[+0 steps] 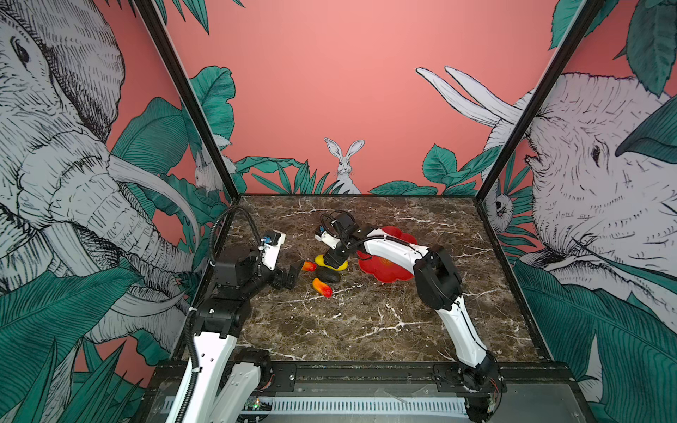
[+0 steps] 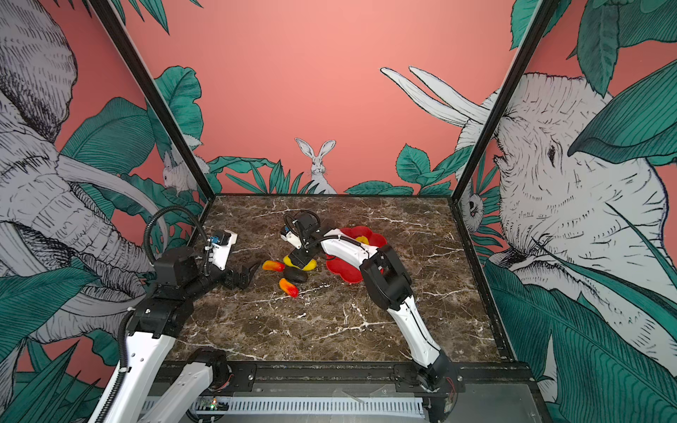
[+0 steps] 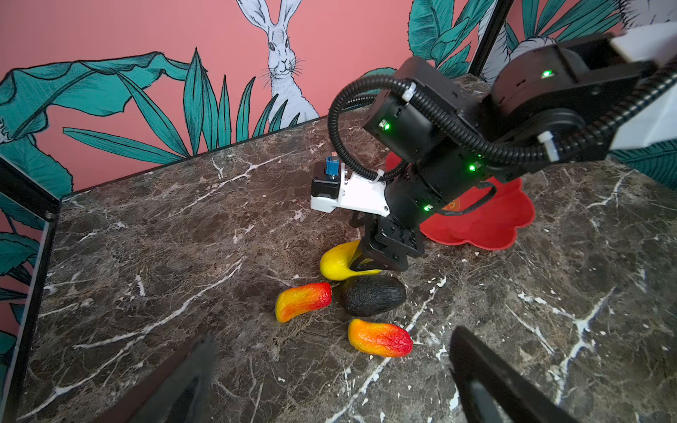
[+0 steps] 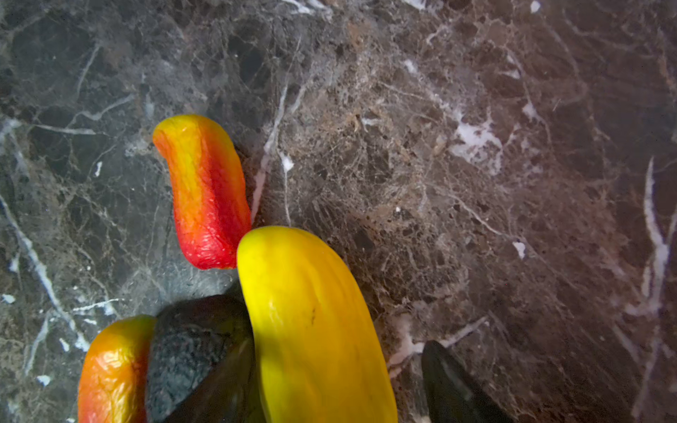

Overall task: Place and organize the fake fruits in the fruit bowl
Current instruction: 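Reach the right gripper to the long yellow fruit and grasp it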

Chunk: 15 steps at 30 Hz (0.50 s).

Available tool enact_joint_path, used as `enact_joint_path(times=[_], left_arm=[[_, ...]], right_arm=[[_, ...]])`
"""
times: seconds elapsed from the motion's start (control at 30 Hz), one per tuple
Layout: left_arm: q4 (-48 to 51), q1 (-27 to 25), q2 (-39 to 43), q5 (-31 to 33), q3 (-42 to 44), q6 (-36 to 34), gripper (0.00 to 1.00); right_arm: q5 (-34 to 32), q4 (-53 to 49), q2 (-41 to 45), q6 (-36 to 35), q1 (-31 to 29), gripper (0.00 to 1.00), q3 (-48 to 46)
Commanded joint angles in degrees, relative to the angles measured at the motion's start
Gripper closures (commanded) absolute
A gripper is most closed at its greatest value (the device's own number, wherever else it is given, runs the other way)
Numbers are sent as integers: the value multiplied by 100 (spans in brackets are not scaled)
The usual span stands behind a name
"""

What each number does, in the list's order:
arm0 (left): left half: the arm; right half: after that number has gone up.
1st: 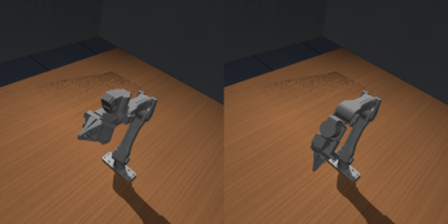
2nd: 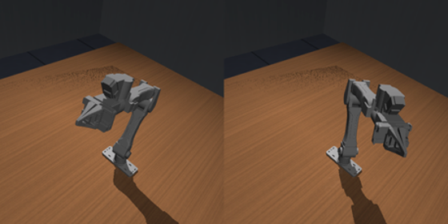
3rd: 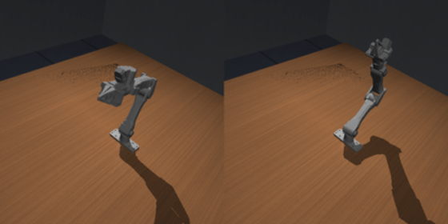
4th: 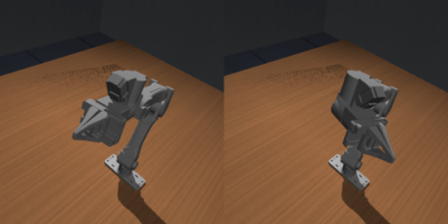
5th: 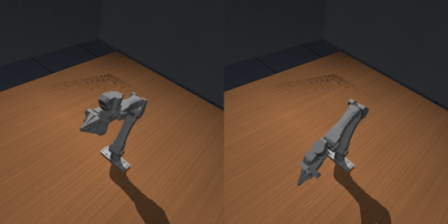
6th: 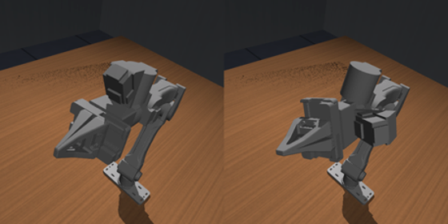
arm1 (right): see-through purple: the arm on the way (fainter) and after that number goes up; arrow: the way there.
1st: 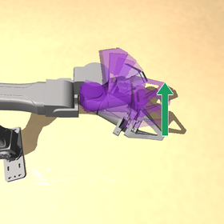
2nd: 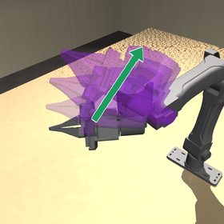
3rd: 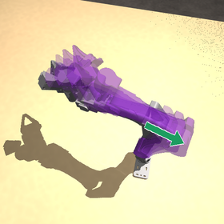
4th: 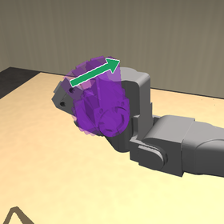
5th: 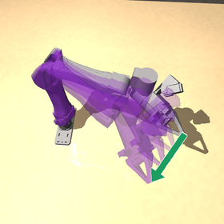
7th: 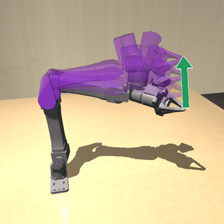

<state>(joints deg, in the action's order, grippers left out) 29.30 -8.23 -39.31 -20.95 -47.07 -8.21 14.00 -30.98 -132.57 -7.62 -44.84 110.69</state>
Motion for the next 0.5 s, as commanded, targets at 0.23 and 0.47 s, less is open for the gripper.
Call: enact_joint_path(times=[0.23,0.47], left_arm=[[-17,-4,32,-45,-4,-85,0],[-14,-3,42,-45,-1,-90,0]], right_arm=[[199,-136,-251,110,63,47,137],[105,-146,175,111,63,66,4]])
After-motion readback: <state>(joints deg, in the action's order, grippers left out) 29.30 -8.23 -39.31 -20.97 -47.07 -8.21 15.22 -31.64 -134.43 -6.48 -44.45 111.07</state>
